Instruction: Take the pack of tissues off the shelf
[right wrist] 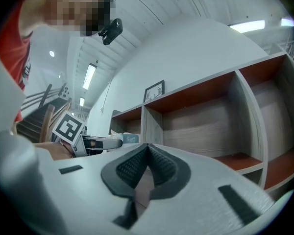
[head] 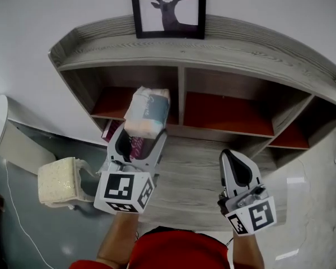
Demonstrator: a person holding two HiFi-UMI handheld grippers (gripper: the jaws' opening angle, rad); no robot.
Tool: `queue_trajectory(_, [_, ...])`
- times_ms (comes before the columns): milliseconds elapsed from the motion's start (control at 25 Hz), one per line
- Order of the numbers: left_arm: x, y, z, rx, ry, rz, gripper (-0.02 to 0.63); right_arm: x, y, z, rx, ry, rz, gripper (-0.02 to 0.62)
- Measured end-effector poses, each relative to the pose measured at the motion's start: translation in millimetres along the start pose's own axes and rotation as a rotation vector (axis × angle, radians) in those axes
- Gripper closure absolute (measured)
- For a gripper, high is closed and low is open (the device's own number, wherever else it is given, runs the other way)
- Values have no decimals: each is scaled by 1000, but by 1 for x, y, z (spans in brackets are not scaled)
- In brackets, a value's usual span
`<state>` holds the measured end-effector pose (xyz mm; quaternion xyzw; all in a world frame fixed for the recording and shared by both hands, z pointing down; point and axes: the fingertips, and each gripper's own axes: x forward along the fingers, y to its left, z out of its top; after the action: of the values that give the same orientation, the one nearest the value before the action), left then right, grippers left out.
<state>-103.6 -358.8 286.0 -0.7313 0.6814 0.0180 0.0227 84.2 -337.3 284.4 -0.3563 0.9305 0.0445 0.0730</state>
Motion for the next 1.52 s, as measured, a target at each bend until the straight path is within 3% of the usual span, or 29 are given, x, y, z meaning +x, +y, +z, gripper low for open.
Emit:
queue_trajectory(520, [-62,-6,12,-20,-41,-7,225,-3,33,-4,-3,0,41,591])
queue_trajectory(1520, [-58,-13,13,-16,-44,-40,227,0,33,-6,-23,17,42,591])
